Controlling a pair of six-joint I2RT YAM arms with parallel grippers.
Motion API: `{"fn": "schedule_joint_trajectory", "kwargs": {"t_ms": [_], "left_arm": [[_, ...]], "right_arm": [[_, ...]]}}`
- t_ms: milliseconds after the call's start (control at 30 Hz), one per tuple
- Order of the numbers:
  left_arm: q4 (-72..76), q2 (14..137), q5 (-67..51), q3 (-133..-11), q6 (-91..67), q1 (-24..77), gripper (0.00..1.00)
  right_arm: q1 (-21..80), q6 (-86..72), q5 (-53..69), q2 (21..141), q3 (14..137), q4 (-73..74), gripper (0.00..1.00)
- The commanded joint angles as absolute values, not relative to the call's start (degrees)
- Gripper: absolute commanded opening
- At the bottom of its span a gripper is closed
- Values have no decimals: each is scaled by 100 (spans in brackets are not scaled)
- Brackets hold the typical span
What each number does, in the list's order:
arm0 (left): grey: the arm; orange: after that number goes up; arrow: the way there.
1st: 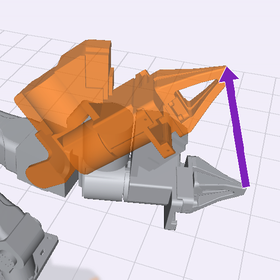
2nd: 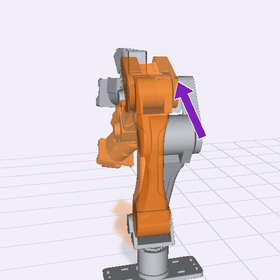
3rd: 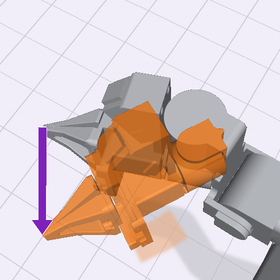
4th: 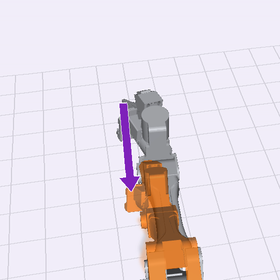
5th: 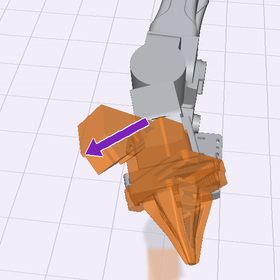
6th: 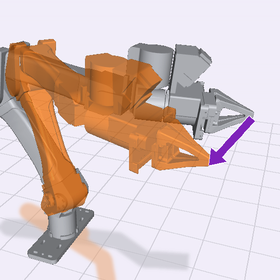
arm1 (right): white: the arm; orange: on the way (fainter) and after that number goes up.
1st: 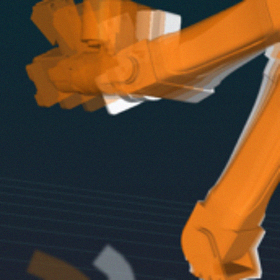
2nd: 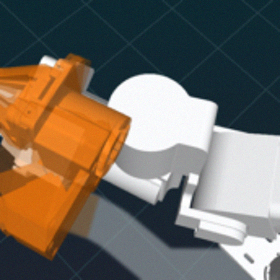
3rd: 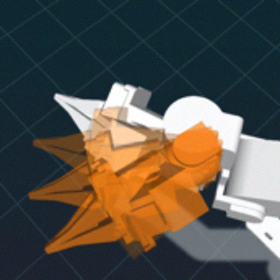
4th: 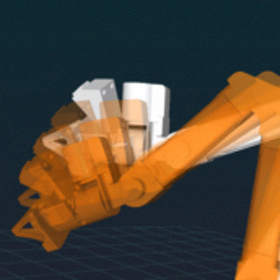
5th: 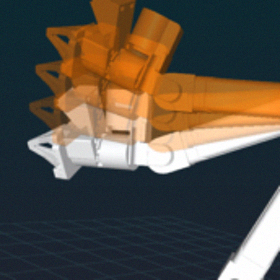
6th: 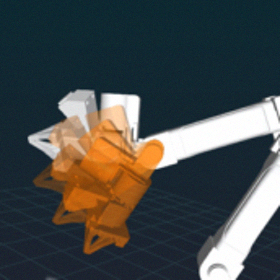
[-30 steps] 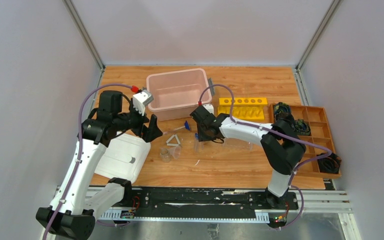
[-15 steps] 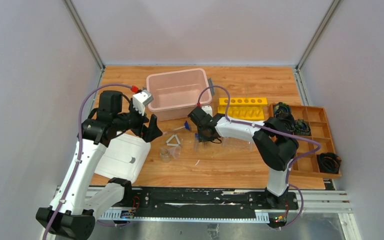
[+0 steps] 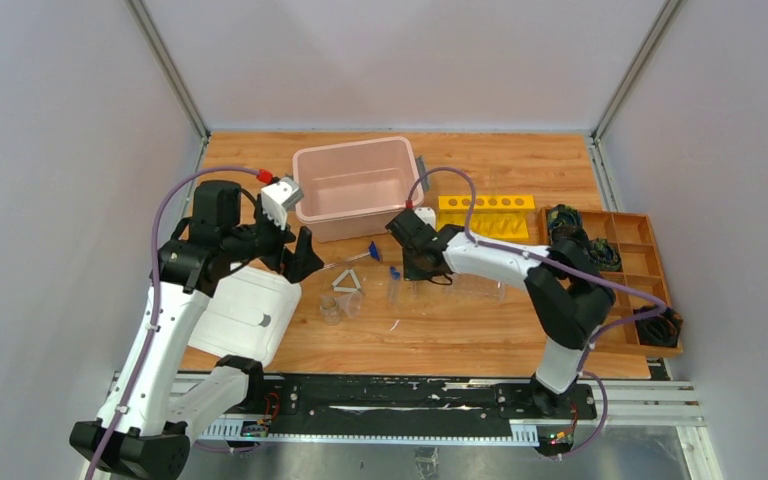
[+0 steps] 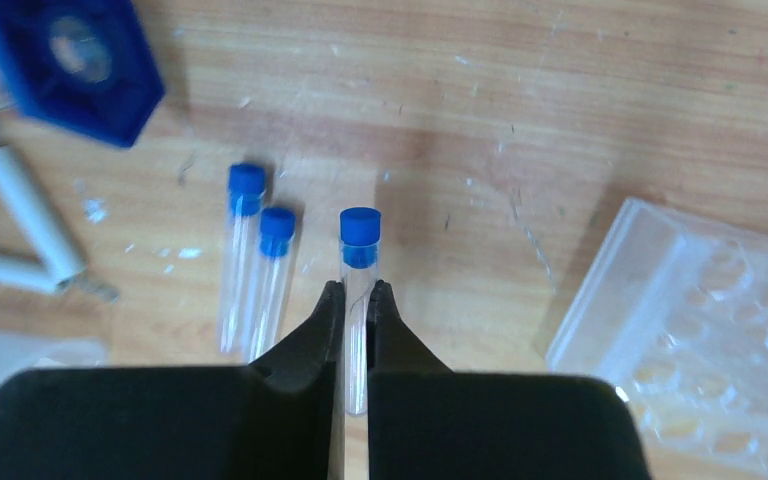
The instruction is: Organize the chemistry lab equipment
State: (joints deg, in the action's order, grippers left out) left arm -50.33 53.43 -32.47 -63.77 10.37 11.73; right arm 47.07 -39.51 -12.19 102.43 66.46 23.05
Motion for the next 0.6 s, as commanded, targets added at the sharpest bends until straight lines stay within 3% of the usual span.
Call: {"fn": "schedule_joint_trajectory", "kwargs": {"t_ms": [0,267,567], "left_arm": [[-5056,5236,-3363,-6596,930,1187,100],[-4803,5195,-3680,-6411,476,1187,100],[-3690,4861,-4477,-5769,-684,1187,98]], "right_arm": [[4819,-4082,-1115,9130,6548,2422,0],[5528,-4176,-1046,8034,6576,1222,0],[6298,-4123,-1249,8395,7519,170,0]]}}
